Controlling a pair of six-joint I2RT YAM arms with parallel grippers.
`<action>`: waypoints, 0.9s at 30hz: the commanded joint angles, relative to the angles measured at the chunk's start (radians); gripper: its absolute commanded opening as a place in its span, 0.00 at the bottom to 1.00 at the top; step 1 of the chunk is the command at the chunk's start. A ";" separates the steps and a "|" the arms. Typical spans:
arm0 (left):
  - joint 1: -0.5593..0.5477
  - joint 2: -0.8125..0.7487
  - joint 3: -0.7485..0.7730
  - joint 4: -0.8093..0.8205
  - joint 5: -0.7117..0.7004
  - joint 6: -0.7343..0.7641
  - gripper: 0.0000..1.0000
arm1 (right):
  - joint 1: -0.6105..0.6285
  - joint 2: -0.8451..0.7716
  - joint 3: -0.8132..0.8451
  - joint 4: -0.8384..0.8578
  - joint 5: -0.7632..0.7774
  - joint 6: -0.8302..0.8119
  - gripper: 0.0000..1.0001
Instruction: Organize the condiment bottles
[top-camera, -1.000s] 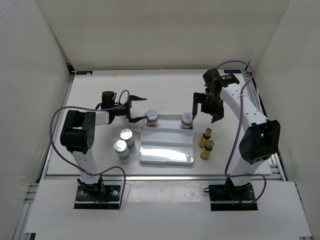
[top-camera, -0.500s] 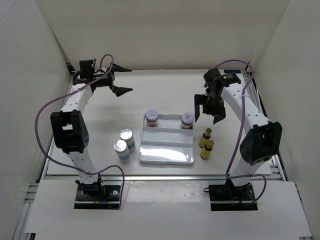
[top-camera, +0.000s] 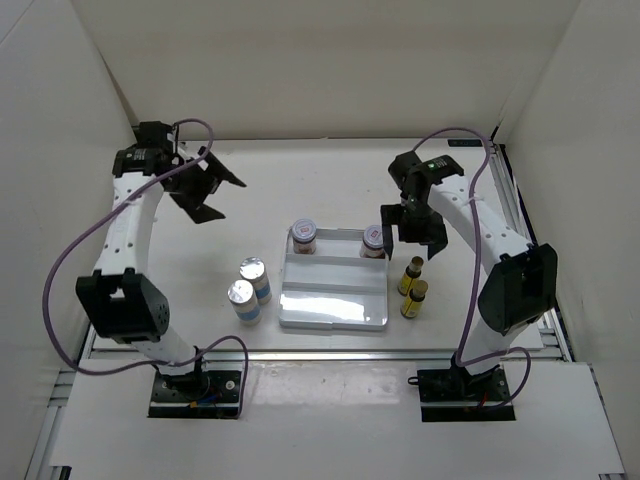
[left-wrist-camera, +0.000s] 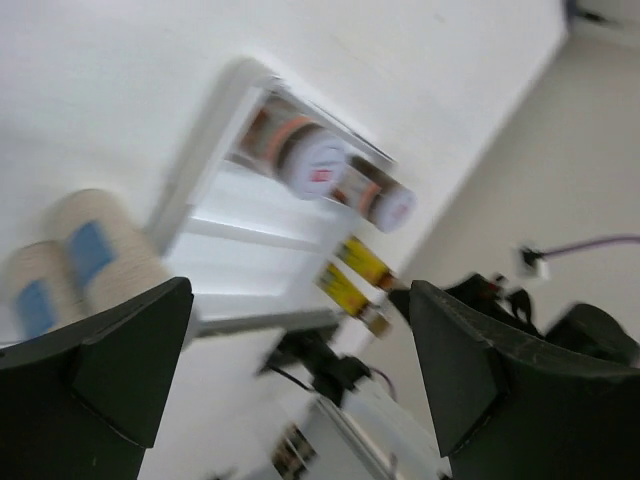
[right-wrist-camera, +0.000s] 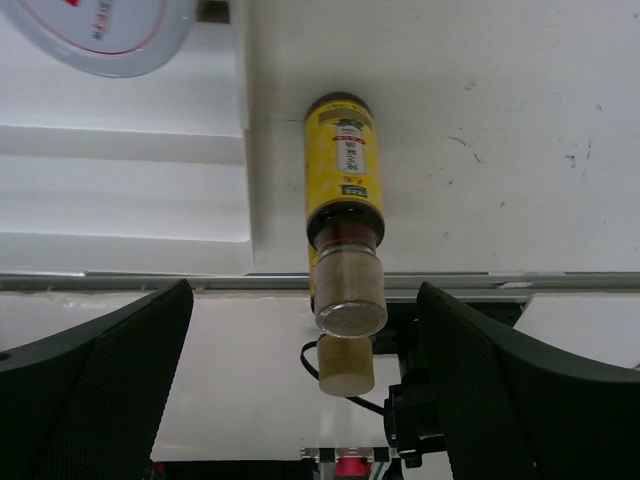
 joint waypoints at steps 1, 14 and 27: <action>0.008 -0.152 0.006 -0.218 -0.366 0.098 1.00 | -0.005 -0.024 -0.037 -0.111 0.062 0.054 0.95; 0.008 -0.251 -0.163 -0.251 -0.420 0.116 1.00 | -0.005 0.014 -0.100 -0.102 0.102 0.074 0.65; 0.008 -0.270 -0.190 -0.260 -0.429 0.125 1.00 | -0.005 0.033 -0.051 -0.155 0.154 0.094 0.02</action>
